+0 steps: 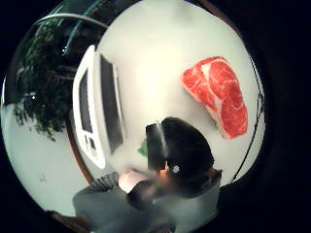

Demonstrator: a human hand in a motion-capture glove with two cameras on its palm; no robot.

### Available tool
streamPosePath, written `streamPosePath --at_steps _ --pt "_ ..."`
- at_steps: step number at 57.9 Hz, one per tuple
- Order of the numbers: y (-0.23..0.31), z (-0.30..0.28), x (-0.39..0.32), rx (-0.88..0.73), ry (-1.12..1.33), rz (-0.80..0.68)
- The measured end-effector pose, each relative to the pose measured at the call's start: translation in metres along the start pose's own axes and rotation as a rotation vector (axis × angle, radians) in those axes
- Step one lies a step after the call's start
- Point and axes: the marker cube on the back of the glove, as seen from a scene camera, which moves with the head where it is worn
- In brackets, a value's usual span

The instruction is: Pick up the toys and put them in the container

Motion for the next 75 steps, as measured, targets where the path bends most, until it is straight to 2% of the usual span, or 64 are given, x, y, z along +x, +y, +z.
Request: streamPosePath --at_steps 7,10,22,31,37,48,56,62,75 --pt "-0.015 0.059 0.014 -0.100 0.037 0.103" --pt "-0.016 0.081 0.017 -0.122 -0.010 0.097" --pt "-0.016 0.087 0.018 -0.038 0.007 0.090" --pt "-0.010 0.083 0.015 0.165 0.046 0.079" --pt "-0.005 0.053 0.016 0.200 -0.050 0.088" --pt "0.027 -0.091 0.033 0.419 -0.140 0.052" --pt "0.051 -0.128 0.020 0.437 -0.128 0.019" --pt "0.056 -0.122 -0.032 0.386 -0.184 -0.086" --pt "0.053 -0.098 -0.275 0.282 -0.178 -0.506"
